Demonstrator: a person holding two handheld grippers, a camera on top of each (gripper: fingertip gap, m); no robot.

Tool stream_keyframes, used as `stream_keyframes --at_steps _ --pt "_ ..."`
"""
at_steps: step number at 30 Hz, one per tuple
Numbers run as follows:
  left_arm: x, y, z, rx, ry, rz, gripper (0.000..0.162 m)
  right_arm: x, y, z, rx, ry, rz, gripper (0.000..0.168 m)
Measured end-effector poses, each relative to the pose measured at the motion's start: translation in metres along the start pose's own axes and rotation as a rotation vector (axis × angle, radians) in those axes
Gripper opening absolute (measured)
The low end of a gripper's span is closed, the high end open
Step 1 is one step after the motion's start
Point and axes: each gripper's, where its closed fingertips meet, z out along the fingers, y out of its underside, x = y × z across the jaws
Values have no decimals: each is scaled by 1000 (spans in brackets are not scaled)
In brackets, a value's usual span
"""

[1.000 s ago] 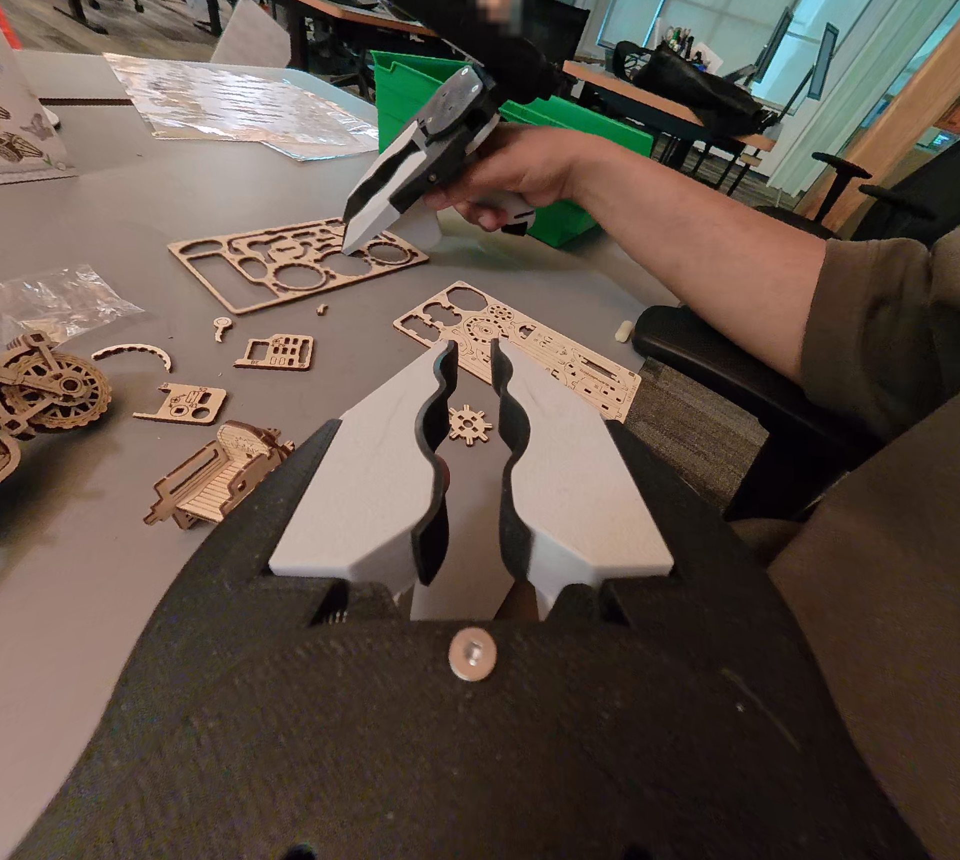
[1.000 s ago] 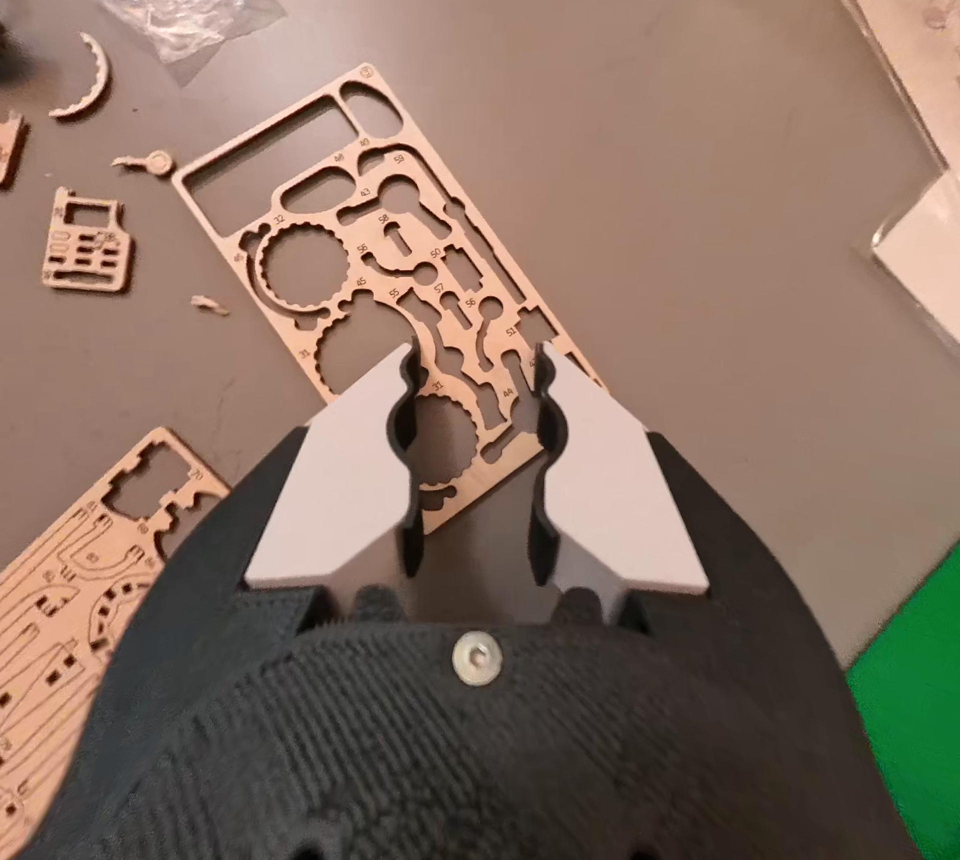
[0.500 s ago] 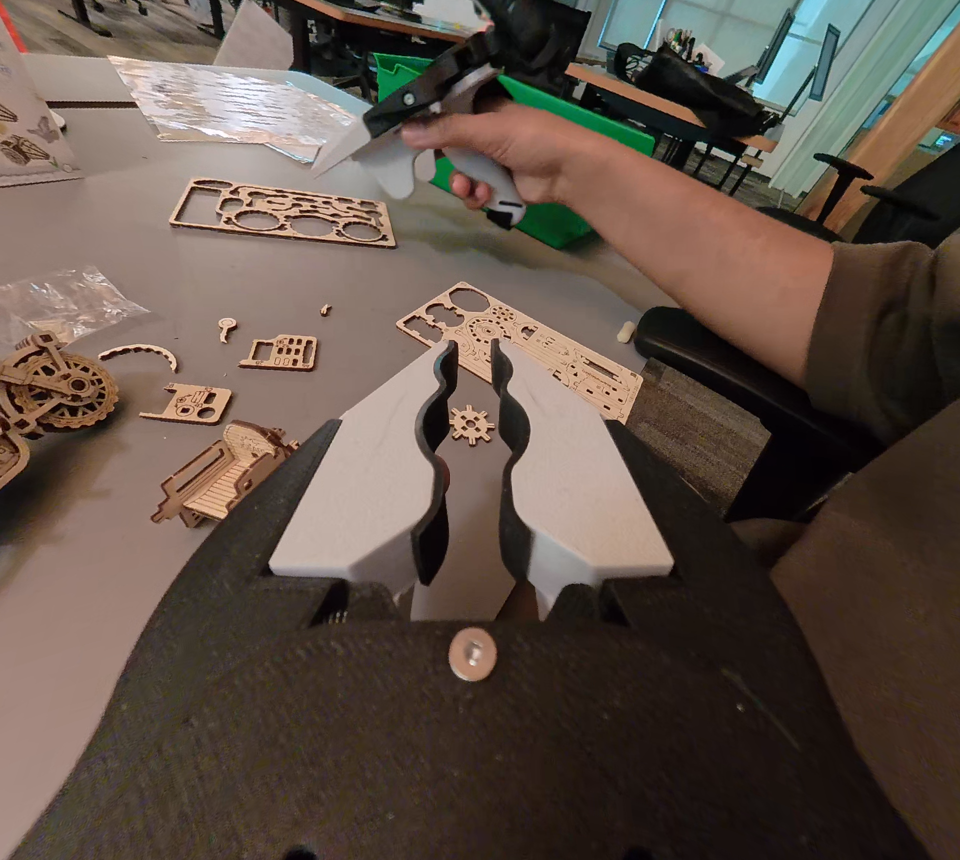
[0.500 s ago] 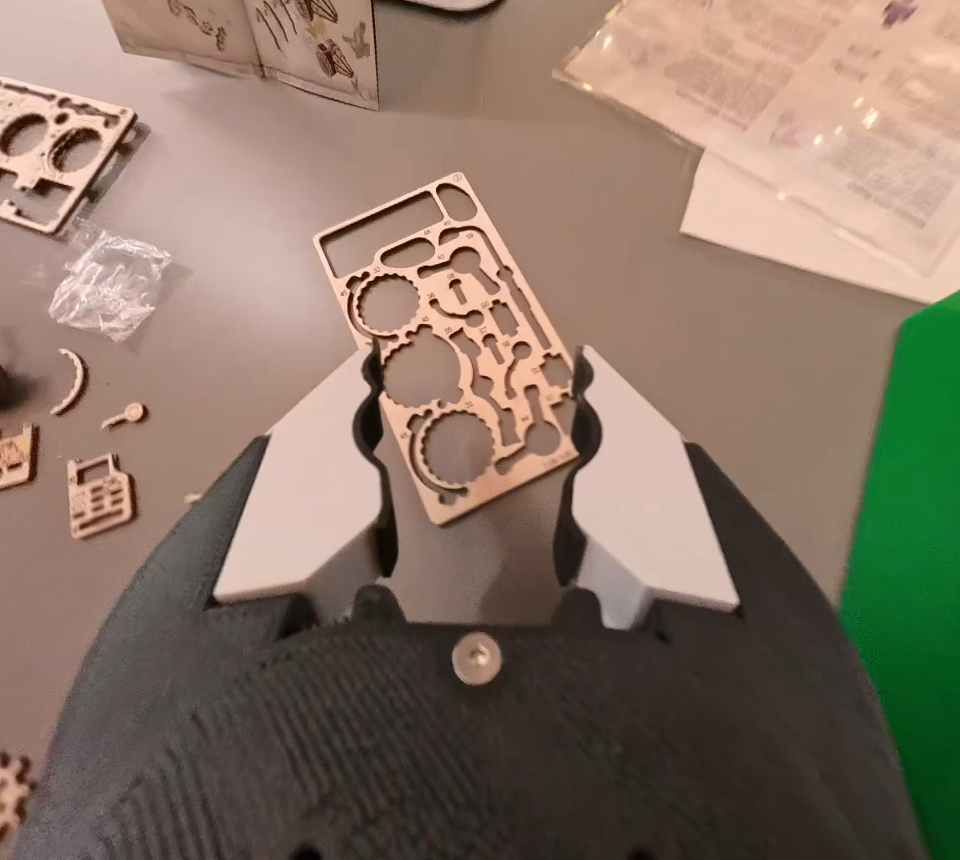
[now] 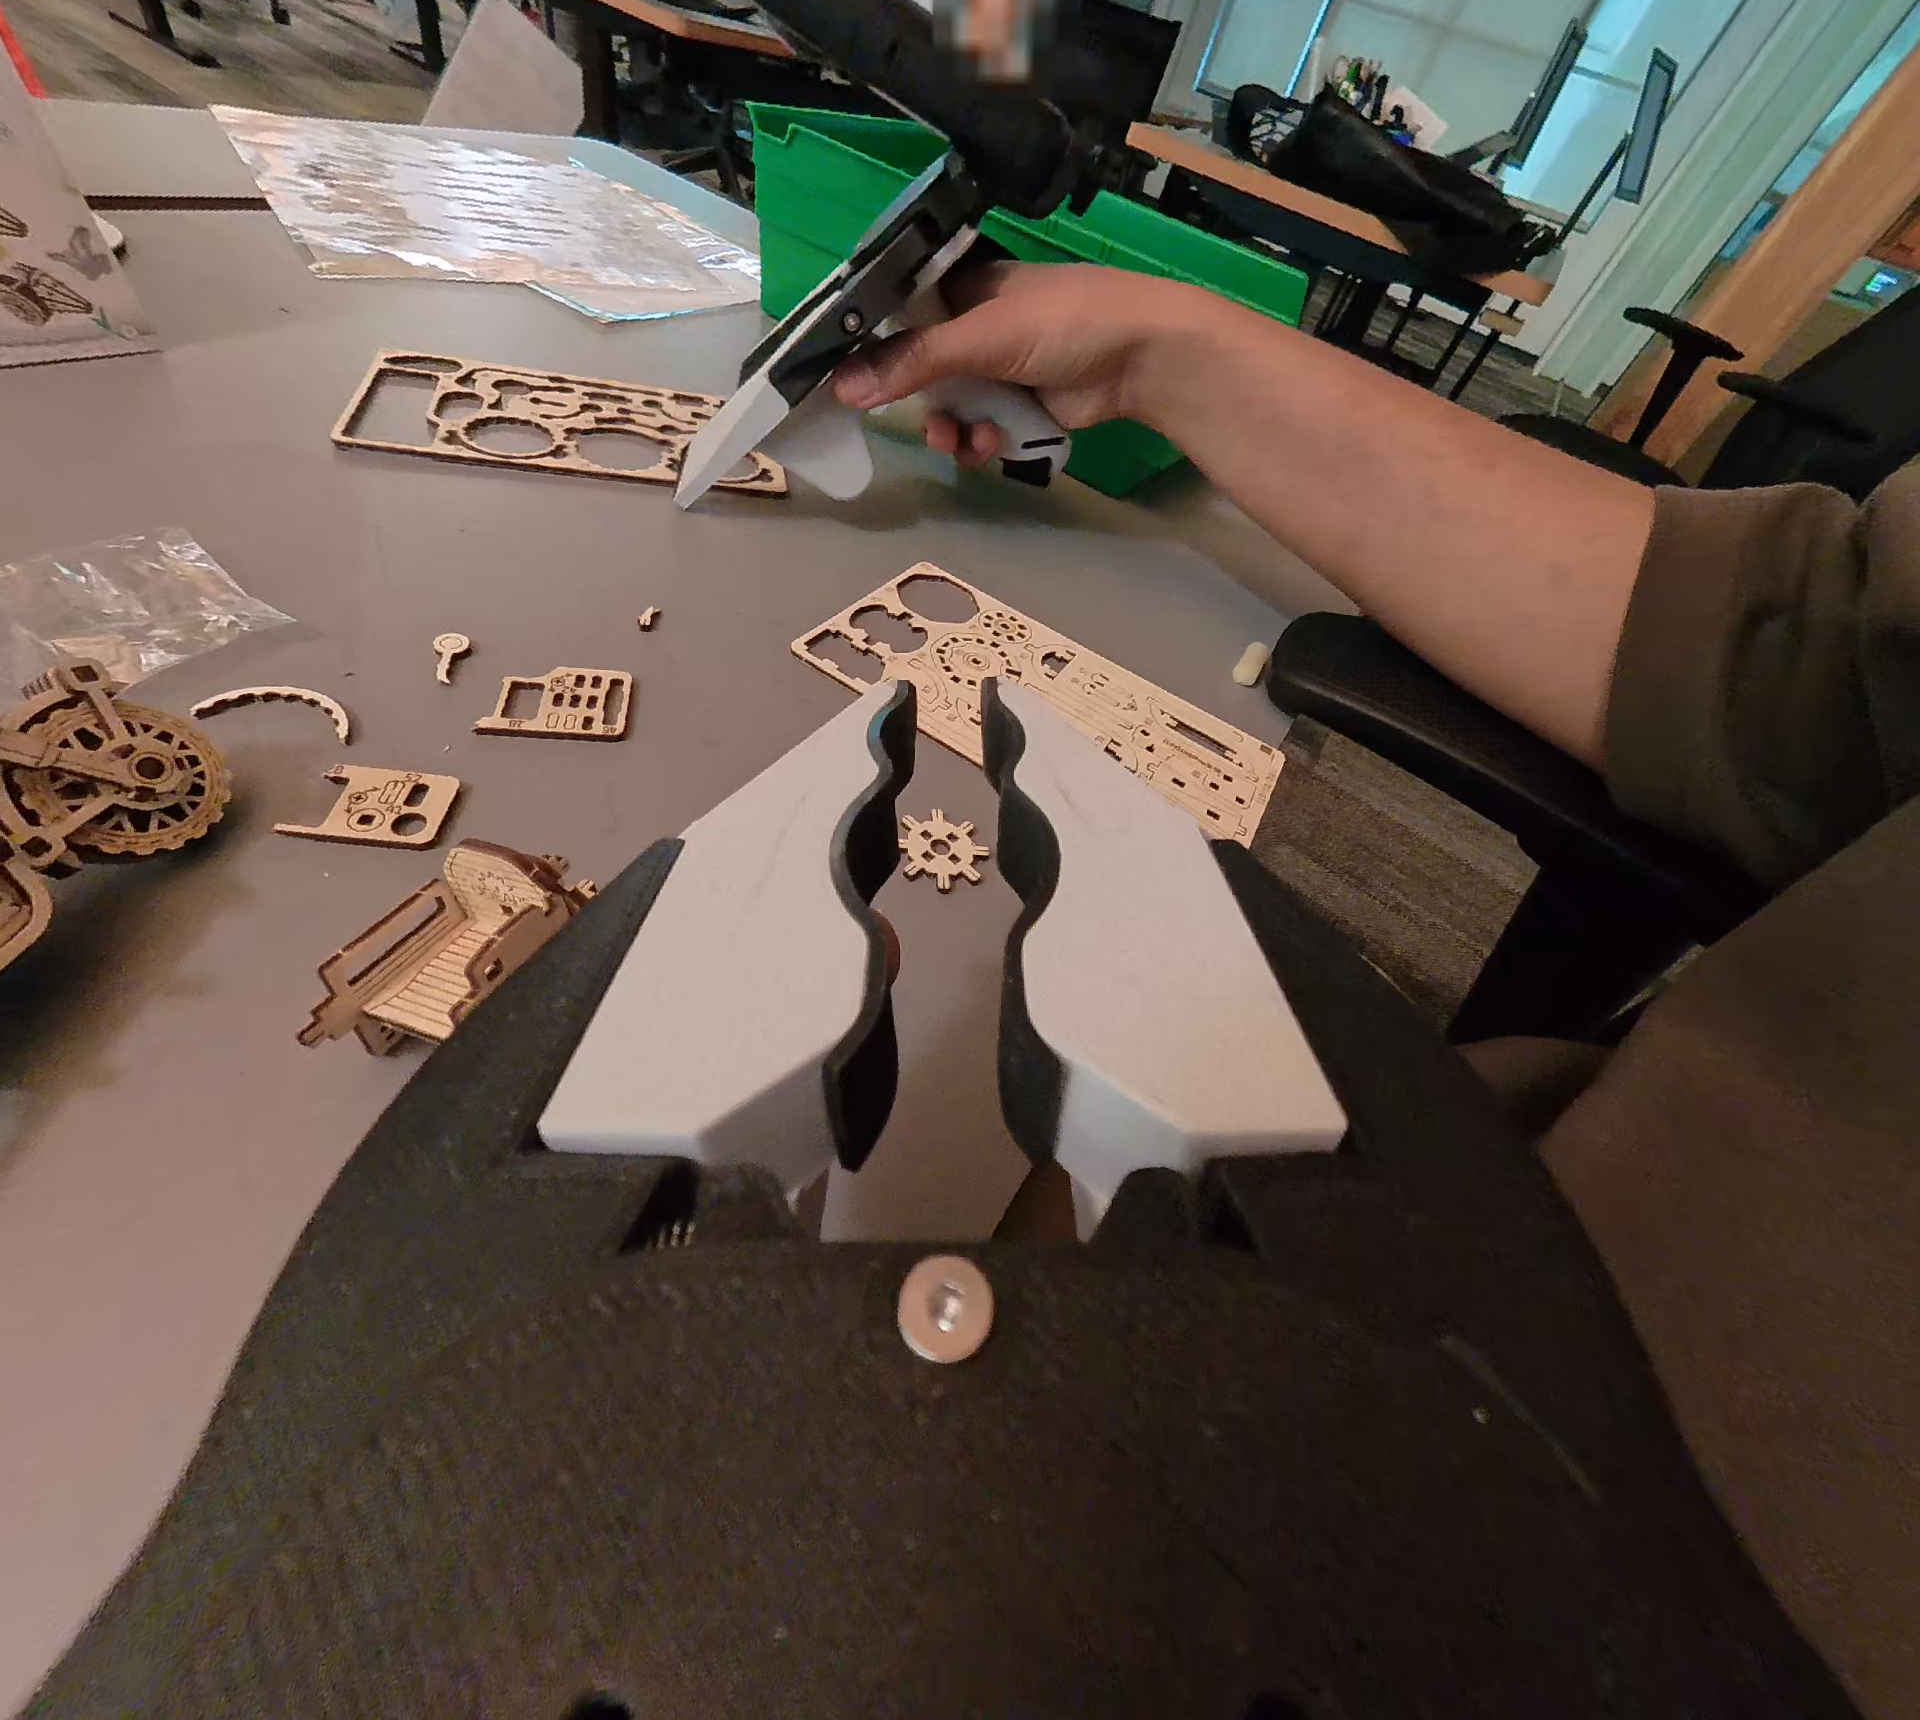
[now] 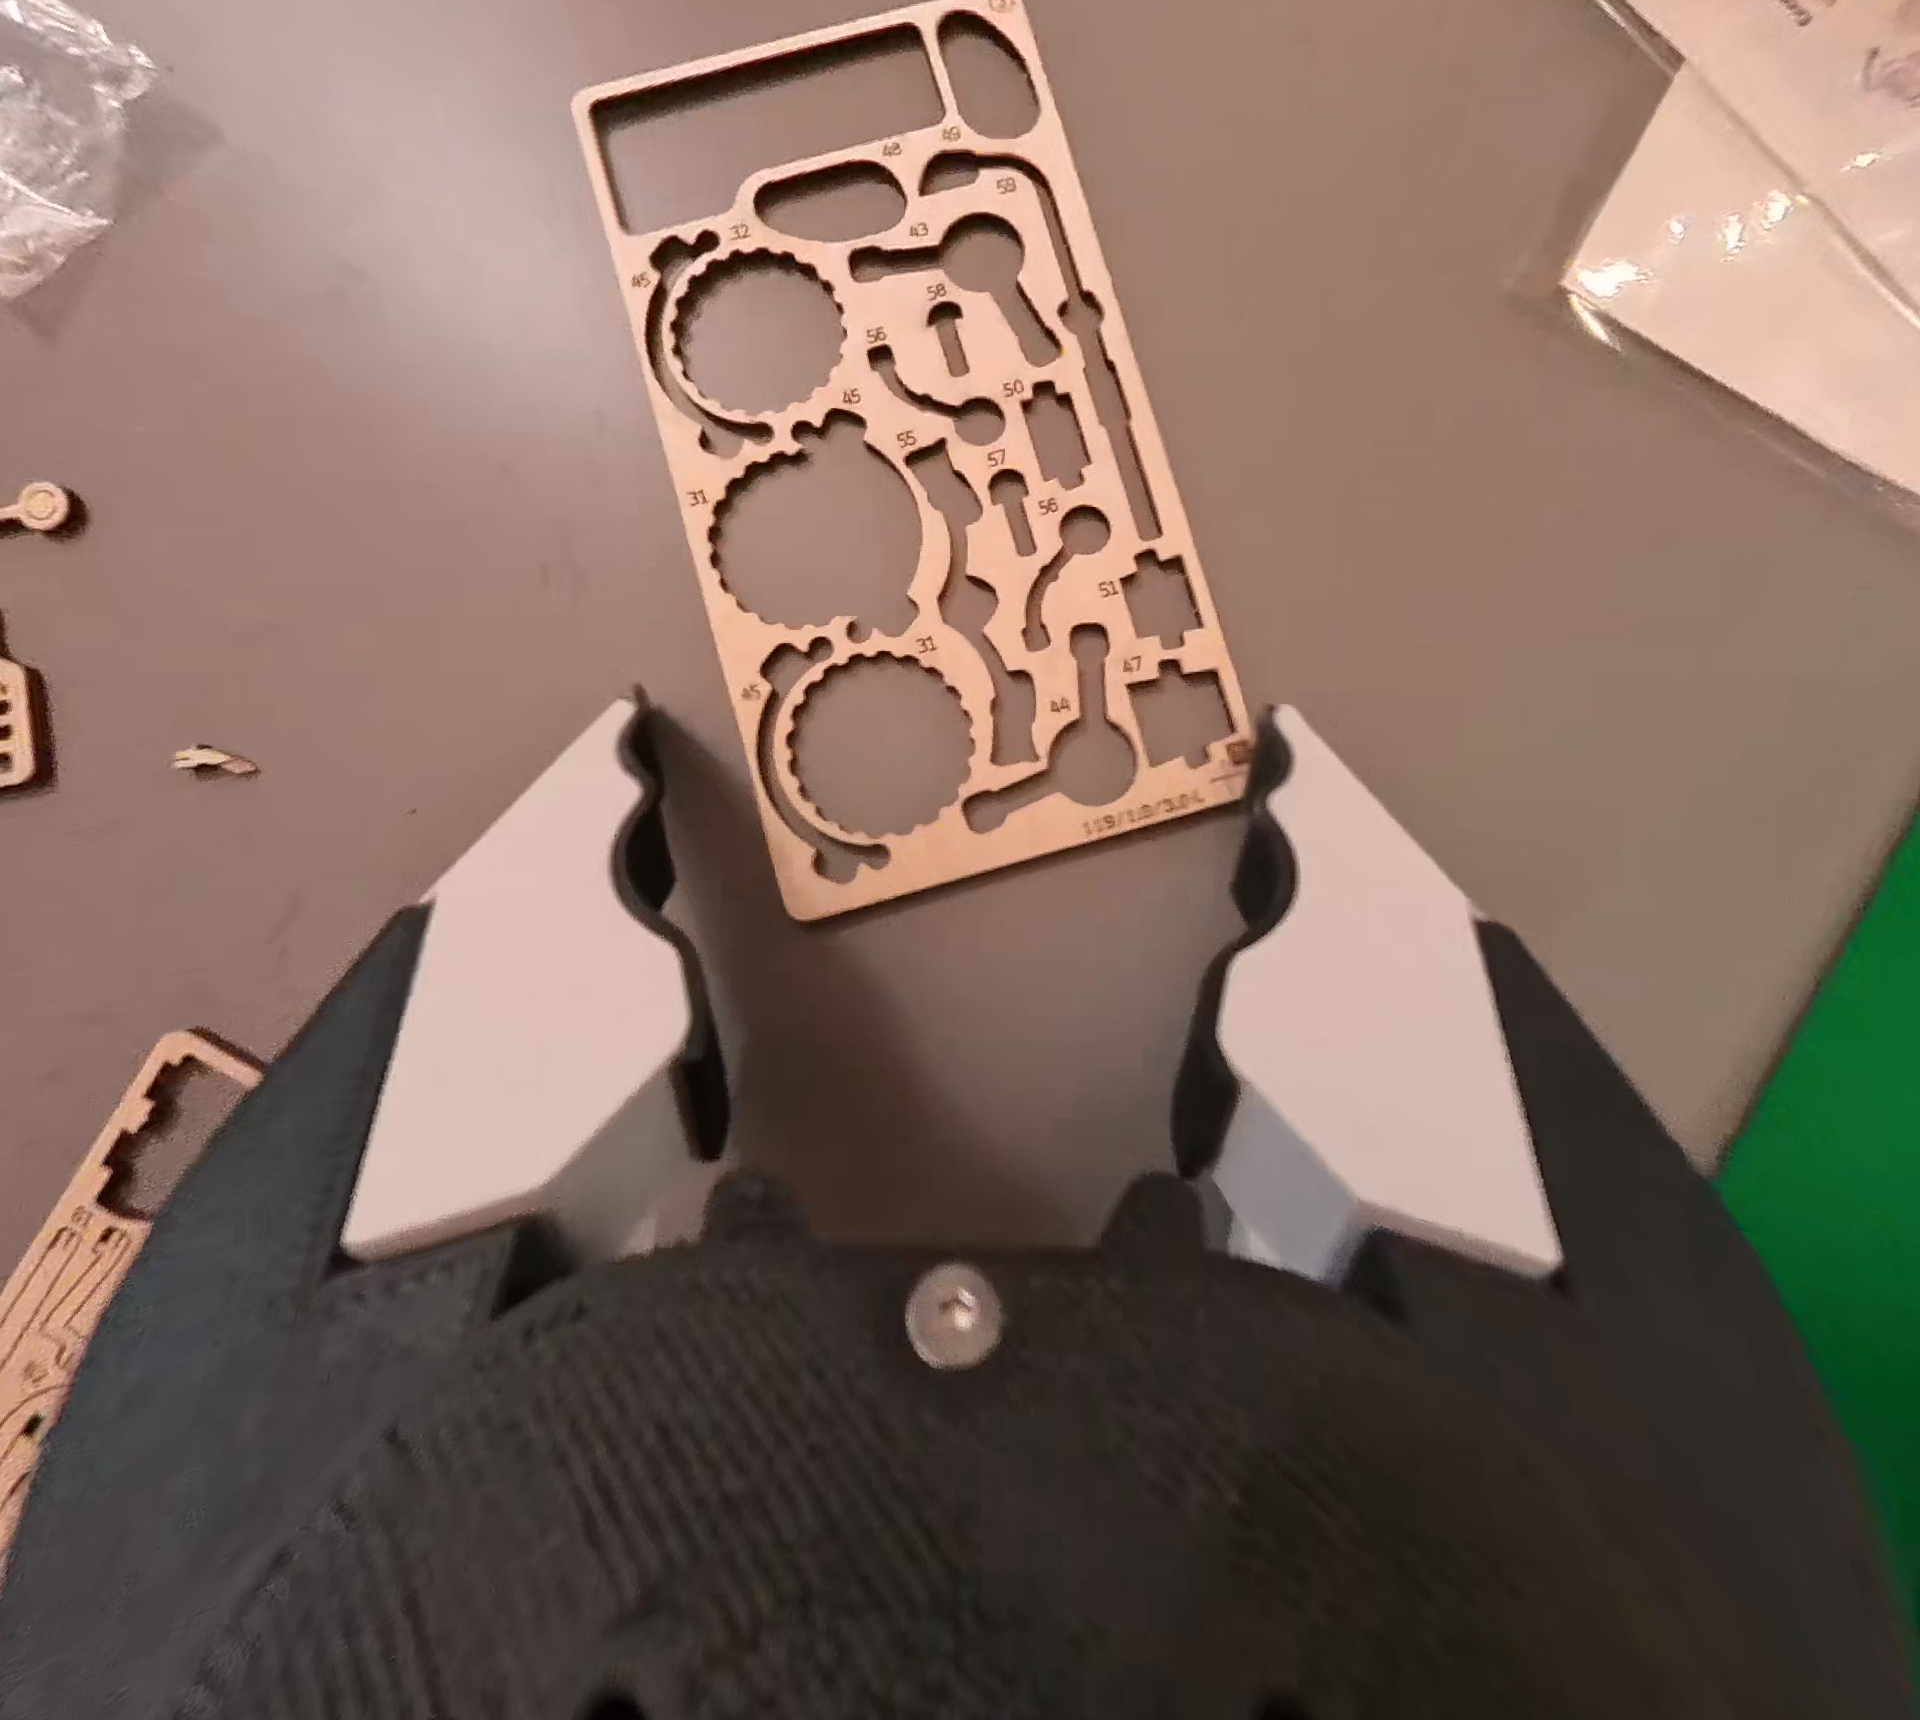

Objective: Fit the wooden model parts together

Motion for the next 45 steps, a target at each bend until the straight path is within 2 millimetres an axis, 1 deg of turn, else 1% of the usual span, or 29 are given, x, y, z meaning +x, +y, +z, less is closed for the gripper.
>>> stream_keyframes --at_steps 4,7,11,12,14,17,20,23,26,29,31,32,34,36,38,39,42,43,44,45 --pt "1 0 -1 1 -1 7 9 -7 -3 -1 9 5 4 91" --pt "1 0 -1 1 -2 9 9 -7 -5 1 6 40 50 91" --pt "0 0 -1 1 -4 10 9 -2 -13 6 44 142 203 91" --pt "0 0 -1 1 -4 11 9 0 -15 7 62 175 243 91" --pt "0 0 -1 1 -4 13 9 12 -16 8 99 265 313 91" --pt "0 0 -1 2 -7 16 9 21 -13 4 117 314 407 91" --pt "0 0 -1 1 -6 11 9 18 -14 1 141 300 470 91" --pt "0 0 0 1 -5 12 9 8 -18 0 167 246 515 94" --pt "0 0 0 -1 -6 14 9 3 -21 0 169 225 502 93" --pt "0 0 0 0 -7 15 8 13 -18 -1 157 282 443 92" --pt "0 0 0 0 -8 15 8 12 -20 -5 170 272 424 92" --pt "0 0 0 1 -8 14 8 11 -25 -10 196 261 411 94" --pt "-1 0 0 3 -11 14 9 5 -36 -27 252 246 357 94" --pt "-1 -1 -1 7 -14 12 8 -7 -39 -46 273 239 275 94" --pt "-2 -2 -1 11 -15 6 8 -27 -26 -63 248 230 198 97" --pt "-3 -2 -1 13 -15 0 8 -39 -14 -69 222 225 169 98" --pt "-4 -2 0 16 -13 -21 9 -77 32 -85 124 193 127 106" --pt "-4 -3 0 18 -10 -30 8 -92 48 -89 92 166 123 108" --pt "-3 -3 1 19 -5 -38 8 -106 63 -91 56 141 120 115" --pt "-1 -3 1 19 2 -44 9 -115 77 -91 20 130 118 120"
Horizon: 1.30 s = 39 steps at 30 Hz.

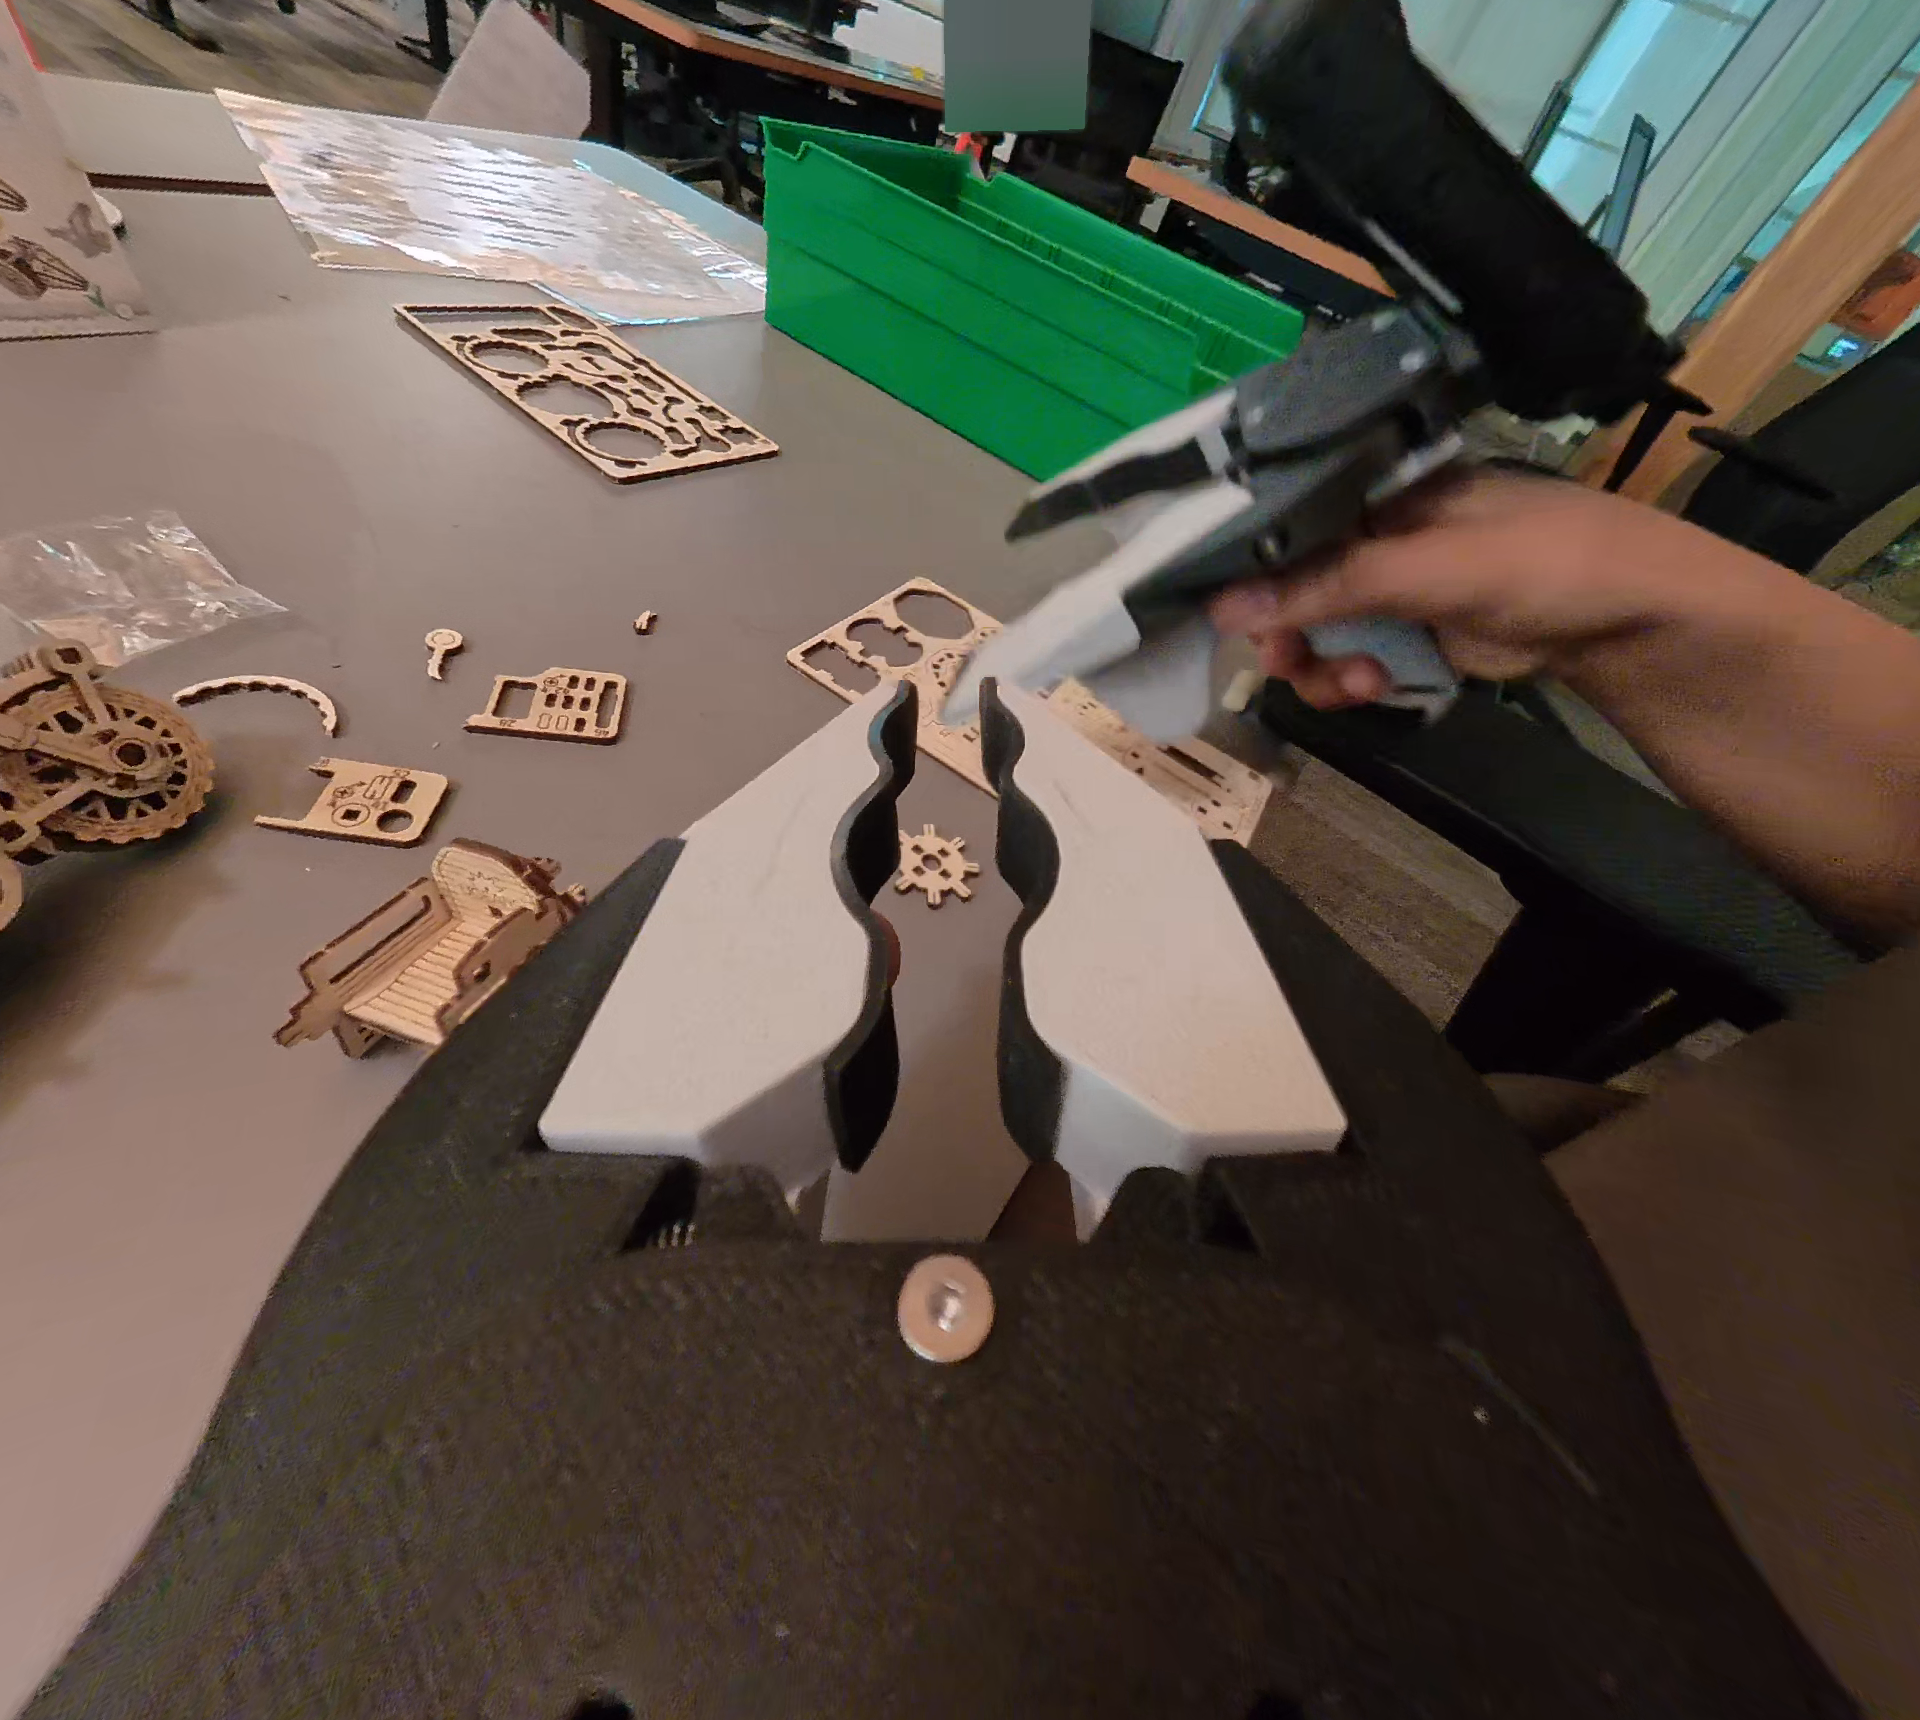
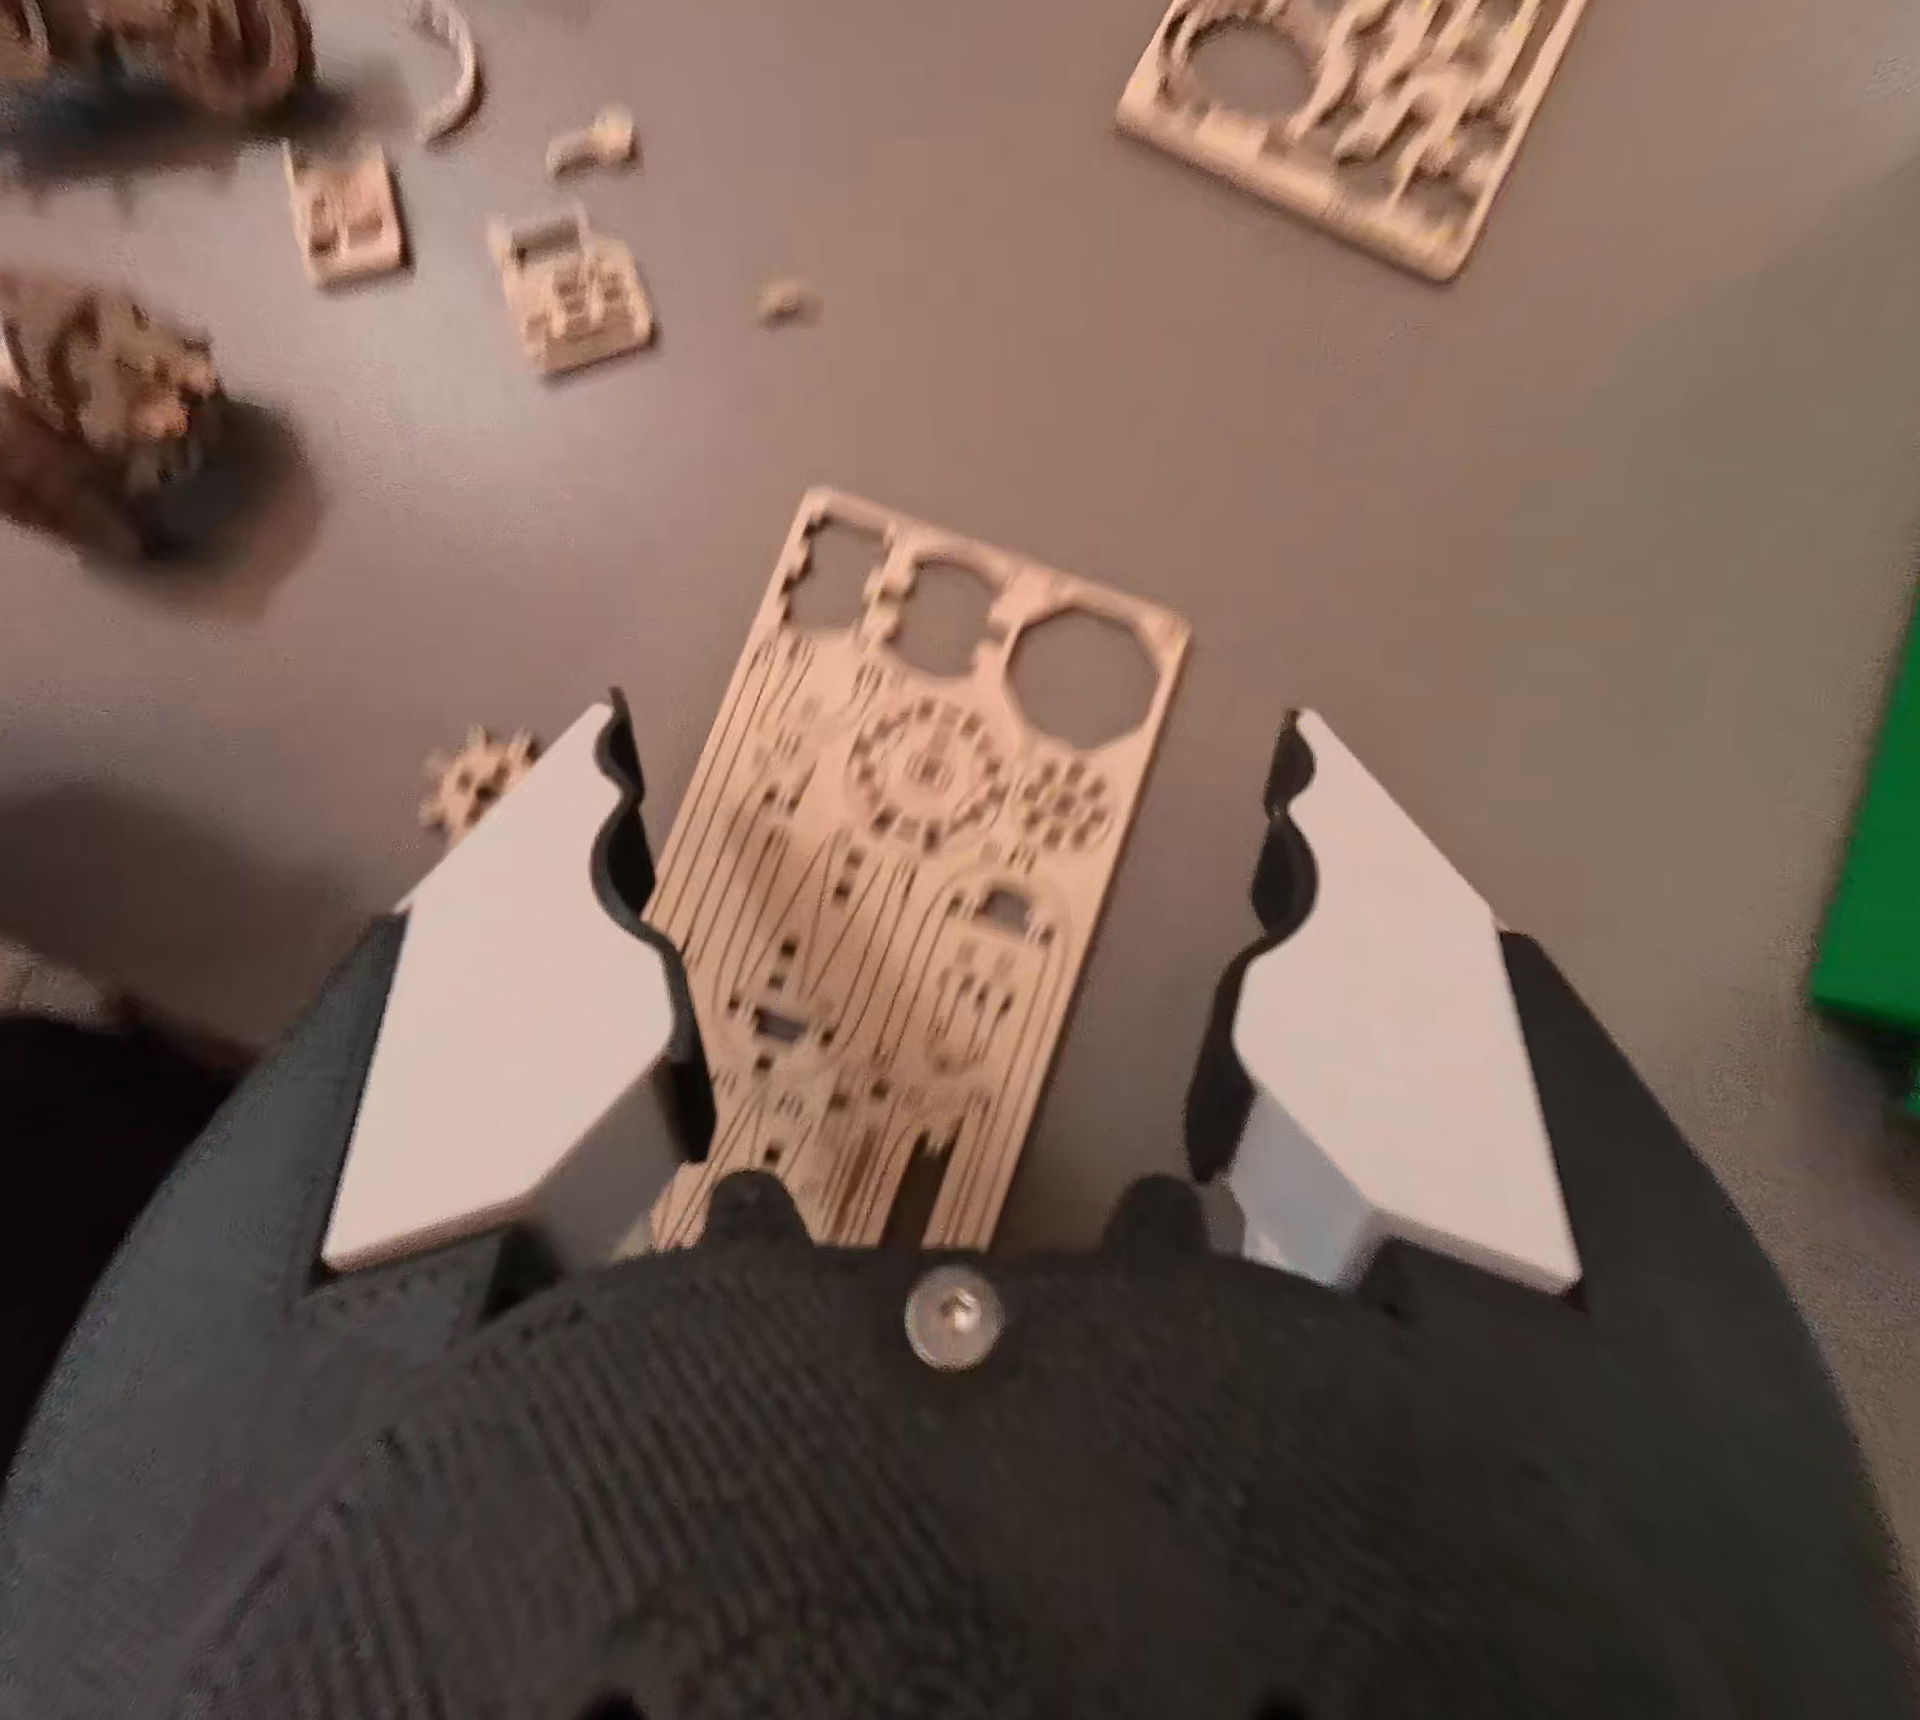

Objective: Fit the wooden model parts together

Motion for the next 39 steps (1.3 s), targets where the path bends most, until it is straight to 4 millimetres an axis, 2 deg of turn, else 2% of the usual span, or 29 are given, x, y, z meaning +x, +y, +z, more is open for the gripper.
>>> stream_keyframes --at_steps 2,4,5,14,16,18,20,23,25,27,29,31,33,35,39 --pt "3 0 1 0 10 -2 8 -10 20 2 -52 4 -25 120" --pt "7 1 2 -5 17 10 8 -14 26 10 -75 -11 -32 127" --pt "8 1 2 -7 16 20 8 -15 25 12 -75 -32 1 124" --pt "11 1 1 -3 14 46 8 26 -15 41 15 34 79 95" --pt "11 0 0 -1 11 57 8 34 -27 50 27 37 82 79" --pt "11 0 0 -1 4 72 8 38 -33 54 7 28 74 76" --pt "9 -1 -1 1 -3 74 8 38 -36 50 21 21 73 86" --pt "5 -1 -1 6 -8 52 8 24 -34 24 62 -27 95 96" --pt "3 -1 0 3 -5 35 8 14 -19 2 40 -43 83 101" --pt "3 -1 -1 2 -2 28 8 1 2 -17 2 -52 50 99" --pt "3 -1 0 5 5 18 8 -5 22 -25 -50 -29 -12 94" --pt "6 0 0 2 17 1 8 -9 38 -22 -103 -22 -56 93" --pt "8 0 1 1 29 -14 8 -12 43 -11 -118 -48 -39 89" --pt "8 1 2 -1 24 -4 8 -7 34 -5 -97 -46 -14 74" --pt "8 -1 0 6 5 39 8 6 16 10 -93 -62 -40 75"
